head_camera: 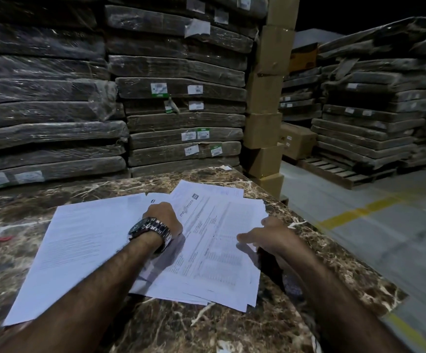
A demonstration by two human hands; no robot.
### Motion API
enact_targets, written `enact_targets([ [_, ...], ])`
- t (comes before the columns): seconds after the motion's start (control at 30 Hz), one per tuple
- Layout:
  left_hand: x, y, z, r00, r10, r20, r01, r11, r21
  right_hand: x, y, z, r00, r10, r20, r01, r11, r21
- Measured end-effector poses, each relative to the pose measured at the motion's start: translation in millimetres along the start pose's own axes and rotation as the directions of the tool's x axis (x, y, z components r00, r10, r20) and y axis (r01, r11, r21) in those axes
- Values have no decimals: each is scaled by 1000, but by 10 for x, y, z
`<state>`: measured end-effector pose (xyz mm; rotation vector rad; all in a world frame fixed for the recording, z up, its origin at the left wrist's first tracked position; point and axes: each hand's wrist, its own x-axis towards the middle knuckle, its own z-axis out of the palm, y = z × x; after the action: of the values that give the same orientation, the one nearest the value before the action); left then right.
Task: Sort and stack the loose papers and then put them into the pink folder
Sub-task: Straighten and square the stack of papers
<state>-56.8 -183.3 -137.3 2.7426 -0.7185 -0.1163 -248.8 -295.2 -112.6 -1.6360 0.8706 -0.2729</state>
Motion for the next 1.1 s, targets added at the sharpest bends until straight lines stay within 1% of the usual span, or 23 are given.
enact_targets([
  [0.2, 6, -28, -59, 998, 4, 56, -5, 1000, 7, 41, 23, -1, 1000, -17, 9, 17, 998, 55],
  [0.3, -23, -10, -47, 999, 24, 35, -25, 999, 30, 56, 50, 40, 999, -44, -14, 44, 999, 6],
  [0.4, -18, -16, -48, 999, 19, 51, -20, 1000, 11, 43, 20, 7, 999, 13, 42, -16, 998, 58],
  [0.5, -13, -41, -64, 997, 5, 71, -5, 1000, 5, 13, -27, -23, 996, 74, 50, -79, 991, 104],
  [0.6, -29, -58, -78, 997, -5, 83, 6, 1000, -17, 82, 6, 14, 993, 106, 46, -112, 982, 154],
  [0.67, -33, -69, -107, 992, -15, 123, 23, 998, -62, 92, 21, 25, 992, 120, 31, -124, 976, 179],
  [0.77, 7, -97, -168, 964, -6, 264, 47, 988, -147, 76, 22, 34, 995, 100, 11, -100, 981, 165],
  [0.83, 35, -124, -196, 948, -9, 317, 71, 980, -185, 67, 27, 51, 996, 94, -1, -93, 979, 180],
  [0.93, 90, -150, -213, 952, -4, 307, 73, 974, -215, 82, 61, 72, 995, 95, -8, -92, 983, 157],
  [1.1, 169, -162, -235, 953, 29, 300, 17, 989, -150, 82, 89, 75, 996, 86, -8, -84, 983, 166],
])
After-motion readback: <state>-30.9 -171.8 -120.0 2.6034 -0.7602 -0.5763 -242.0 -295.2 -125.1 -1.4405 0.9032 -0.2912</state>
